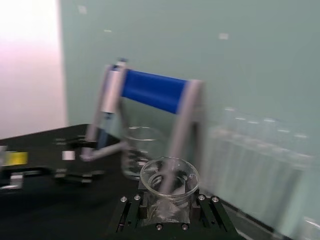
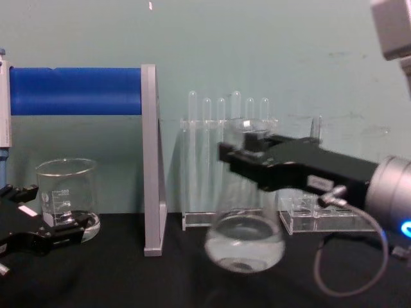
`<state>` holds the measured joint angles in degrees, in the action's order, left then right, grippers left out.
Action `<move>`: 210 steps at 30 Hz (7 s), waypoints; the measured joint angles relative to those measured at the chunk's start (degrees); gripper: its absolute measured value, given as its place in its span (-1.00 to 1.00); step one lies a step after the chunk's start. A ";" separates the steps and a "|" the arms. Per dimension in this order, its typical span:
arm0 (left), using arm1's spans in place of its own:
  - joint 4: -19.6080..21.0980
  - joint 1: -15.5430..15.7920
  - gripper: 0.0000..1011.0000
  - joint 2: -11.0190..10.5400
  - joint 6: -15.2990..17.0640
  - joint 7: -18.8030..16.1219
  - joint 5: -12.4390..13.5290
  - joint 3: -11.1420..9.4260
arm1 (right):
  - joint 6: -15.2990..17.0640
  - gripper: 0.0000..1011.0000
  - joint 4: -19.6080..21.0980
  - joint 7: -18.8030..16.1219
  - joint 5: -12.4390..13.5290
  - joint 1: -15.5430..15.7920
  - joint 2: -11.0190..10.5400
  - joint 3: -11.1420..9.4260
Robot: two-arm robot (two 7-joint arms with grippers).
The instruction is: Grasp the erlenmeyer flask with one hand, shake it three times, then place it back.
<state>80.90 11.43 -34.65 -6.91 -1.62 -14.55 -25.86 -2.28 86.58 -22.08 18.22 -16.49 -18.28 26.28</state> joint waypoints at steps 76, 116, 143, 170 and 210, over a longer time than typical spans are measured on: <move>0.00 0.00 0.98 0.00 0.00 0.00 0.00 0.00 | 1.38 -0.11 4.14 -3.72 0.89 2.66 1.05 2.38; 0.00 0.00 0.98 0.00 0.00 0.00 0.00 0.00 | 0.34 -0.11 -4.11 7.20 -5.30 0.63 2.57 -12.09; 0.00 0.00 0.98 0.00 0.00 0.00 0.00 0.00 | 1.82 -0.11 3.12 -4.36 -1.21 2.56 3.00 0.93; 0.00 0.00 0.98 0.00 0.00 0.00 0.00 0.00 | 0.62 -0.11 -2.58 3.07 -2.65 -0.06 1.83 -5.08; 0.00 0.00 0.98 0.00 0.00 0.00 0.00 0.00 | 1.04 -0.11 -3.07 3.45 -5.13 0.43 3.84 -10.07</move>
<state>80.90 11.43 -34.65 -6.91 -1.62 -14.55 -25.86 -1.25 83.52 -18.63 13.09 -16.06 -14.44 16.21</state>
